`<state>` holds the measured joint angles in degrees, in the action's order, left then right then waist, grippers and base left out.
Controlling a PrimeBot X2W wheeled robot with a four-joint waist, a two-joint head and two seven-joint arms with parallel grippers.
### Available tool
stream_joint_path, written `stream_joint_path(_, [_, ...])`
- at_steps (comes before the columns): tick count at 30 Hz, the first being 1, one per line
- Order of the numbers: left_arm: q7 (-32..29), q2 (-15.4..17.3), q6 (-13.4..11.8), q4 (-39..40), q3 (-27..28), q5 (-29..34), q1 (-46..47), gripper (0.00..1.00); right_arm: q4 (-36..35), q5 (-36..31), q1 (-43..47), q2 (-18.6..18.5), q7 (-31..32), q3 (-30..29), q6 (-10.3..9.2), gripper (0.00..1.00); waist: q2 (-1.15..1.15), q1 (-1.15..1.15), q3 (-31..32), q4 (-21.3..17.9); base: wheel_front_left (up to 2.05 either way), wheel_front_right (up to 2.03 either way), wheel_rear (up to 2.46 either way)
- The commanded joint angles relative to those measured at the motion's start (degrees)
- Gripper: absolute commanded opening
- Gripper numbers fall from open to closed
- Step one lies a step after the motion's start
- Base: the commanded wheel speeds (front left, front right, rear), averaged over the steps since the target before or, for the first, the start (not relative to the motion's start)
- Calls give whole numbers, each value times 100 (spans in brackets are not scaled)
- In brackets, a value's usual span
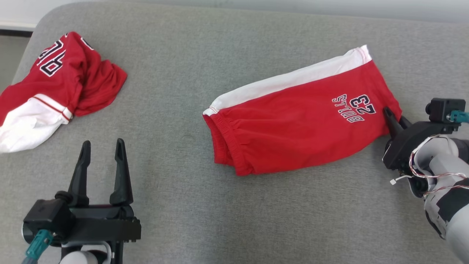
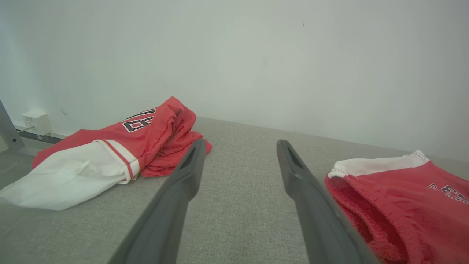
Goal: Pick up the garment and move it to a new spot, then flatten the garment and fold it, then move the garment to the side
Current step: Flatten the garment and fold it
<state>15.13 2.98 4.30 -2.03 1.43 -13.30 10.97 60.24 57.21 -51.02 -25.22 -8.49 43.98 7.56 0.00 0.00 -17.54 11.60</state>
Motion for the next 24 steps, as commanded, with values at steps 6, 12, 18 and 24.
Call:
stream_joint_path(6, [2, -6, -35, -7, 59, 68, -251, 100, -215, 274, 449, -120, -298, 55, -15, 0, 0, 0, 343, -387, 0, 0, 0])
stream_joint_path(12, [2, -6, -35, 53, 120, 156, -456, 100, -545, 671, 1125, -504, -541, -75, -15, 0, 0, 0, 599, -696, 0, 0, 0])
stream_joint_path(18, [2, -7, -19, 57, 119, 181, -600, 100, -697, 976, 1706, -872, -641, -336, -15, 0, 0, 0, 719, -895, 0, 0, 0])
stream_joint_path(24, [2, -6, -49, 83, 163, 177, -666, 100, -755, 972, 1834, -904, -674, -549, -15, 0, 0, 0, 765, -1007, 0, 0, 0])
